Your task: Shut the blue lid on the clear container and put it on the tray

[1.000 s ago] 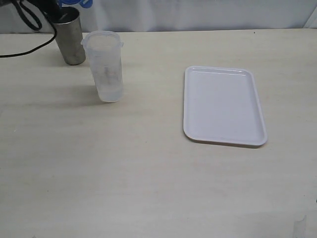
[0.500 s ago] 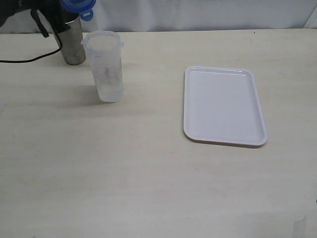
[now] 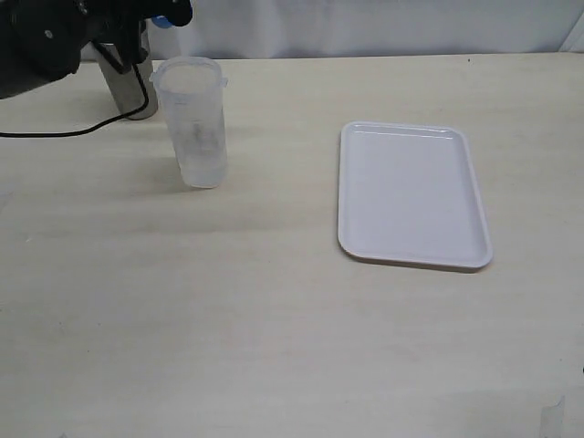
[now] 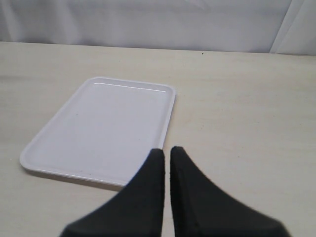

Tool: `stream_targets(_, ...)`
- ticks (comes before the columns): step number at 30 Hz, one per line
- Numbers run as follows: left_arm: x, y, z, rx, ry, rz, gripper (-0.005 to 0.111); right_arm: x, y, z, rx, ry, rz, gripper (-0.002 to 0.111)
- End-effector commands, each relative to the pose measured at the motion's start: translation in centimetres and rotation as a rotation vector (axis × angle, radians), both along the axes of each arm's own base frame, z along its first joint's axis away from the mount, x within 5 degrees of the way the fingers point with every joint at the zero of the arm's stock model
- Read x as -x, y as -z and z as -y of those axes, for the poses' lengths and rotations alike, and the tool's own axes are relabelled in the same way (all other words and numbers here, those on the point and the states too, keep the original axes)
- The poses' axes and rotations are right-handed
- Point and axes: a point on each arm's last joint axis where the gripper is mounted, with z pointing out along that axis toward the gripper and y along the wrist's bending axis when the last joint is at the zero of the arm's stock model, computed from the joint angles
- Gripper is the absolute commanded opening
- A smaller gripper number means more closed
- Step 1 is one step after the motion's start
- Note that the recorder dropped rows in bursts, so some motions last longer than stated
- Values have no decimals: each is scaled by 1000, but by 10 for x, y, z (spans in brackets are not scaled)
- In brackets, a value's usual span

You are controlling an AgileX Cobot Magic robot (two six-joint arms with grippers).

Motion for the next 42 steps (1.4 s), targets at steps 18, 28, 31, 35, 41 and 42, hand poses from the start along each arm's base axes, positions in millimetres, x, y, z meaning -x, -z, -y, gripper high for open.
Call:
stream_targets(18,27,0,40,46,-56,-21,0,0,0,0,-4,-2,13,4)
stream_targets(28,28,4,39,38,-73,-67,0,0,0,0,-4,-2,13,4)
stream_targets(31,28,5,38,36,-89,-76,0,0,0,0,-4,-2,13,4)
stream_targets(35,28,5,38,38,-93,-76,0,0,0,0,-4,-2,13,4)
stream_targets(41,28,5,37,44,-103,-74,0,0,0,0,-4,-2,13,4)
stream_targets(42,28,5,36,51,-108,-79,0,0,0,0,-4,-2,13,4)
